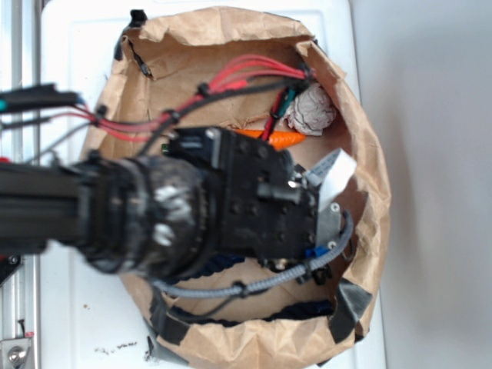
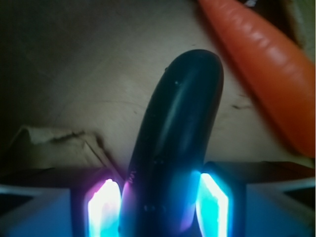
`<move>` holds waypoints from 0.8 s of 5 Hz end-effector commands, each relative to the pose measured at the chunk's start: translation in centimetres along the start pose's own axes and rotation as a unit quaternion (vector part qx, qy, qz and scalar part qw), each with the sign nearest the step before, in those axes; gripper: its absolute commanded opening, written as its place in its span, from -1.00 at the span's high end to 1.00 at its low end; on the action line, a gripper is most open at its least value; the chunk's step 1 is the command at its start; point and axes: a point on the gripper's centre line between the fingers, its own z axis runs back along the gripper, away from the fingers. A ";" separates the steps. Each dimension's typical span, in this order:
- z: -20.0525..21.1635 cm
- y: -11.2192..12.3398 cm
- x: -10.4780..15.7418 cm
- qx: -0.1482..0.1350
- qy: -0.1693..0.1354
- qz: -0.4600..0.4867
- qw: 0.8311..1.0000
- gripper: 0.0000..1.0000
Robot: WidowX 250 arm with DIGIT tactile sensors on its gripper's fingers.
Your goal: Grab the plastic pickle.
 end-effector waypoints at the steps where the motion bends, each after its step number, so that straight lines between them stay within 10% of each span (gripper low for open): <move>1: 8.0 1.9 3.1 -0.029 -0.021 -0.088 0.995 1.00; 4: 12.2 3.1 5.0 -0.045 0.020 -0.181 0.982 1.00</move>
